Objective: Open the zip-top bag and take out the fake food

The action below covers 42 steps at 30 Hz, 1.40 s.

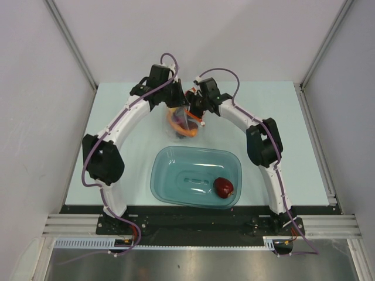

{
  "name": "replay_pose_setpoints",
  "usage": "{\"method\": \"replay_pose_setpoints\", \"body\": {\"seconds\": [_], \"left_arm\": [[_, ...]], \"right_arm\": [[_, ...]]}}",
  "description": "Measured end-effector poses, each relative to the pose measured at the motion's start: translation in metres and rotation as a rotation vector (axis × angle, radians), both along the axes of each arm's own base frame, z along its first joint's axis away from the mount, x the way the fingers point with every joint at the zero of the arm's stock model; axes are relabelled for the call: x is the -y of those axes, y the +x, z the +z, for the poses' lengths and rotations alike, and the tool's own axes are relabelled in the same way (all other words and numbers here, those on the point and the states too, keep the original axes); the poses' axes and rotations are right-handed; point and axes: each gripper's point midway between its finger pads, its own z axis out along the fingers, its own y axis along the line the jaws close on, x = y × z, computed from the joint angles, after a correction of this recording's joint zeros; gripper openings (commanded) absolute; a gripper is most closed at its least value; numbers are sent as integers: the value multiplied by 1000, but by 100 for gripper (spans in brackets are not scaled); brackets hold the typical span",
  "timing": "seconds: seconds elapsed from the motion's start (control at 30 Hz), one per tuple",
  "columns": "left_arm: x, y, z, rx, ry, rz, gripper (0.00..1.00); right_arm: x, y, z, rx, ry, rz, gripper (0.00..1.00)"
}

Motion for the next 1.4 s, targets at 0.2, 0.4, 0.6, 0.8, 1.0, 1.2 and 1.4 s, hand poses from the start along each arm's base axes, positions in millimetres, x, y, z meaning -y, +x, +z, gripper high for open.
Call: {"method": "replay_pose_setpoints", "body": {"seconds": [0.2, 0.4, 0.6, 0.8, 1.0, 1.2, 1.4], "left_arm": [[1, 0, 1, 1, -5, -5, 0], [0, 0, 1, 0, -11, -8, 0], [5, -4, 10, 1, -52, -41, 0], [-6, -1, 1, -11, -42, -15, 0], [-10, 1, -3, -13, -40, -8, 0], [-11, 2, -9, -18, -41, -6, 0], [-14, 5, -8, -12, -47, 0, 0]], "right_arm": [[8, 2, 4, 9, -39, -4, 28], [29, -5, 15, 44, -147, -6, 27], [56, -14, 32, 105, -273, 5, 27], [77, -41, 76, 184, -326, 42, 26], [88, -86, 134, 306, -303, 91, 26], [103, -138, 142, 310, -273, 140, 25], [129, -195, 83, 181, -366, 197, 25]]}}
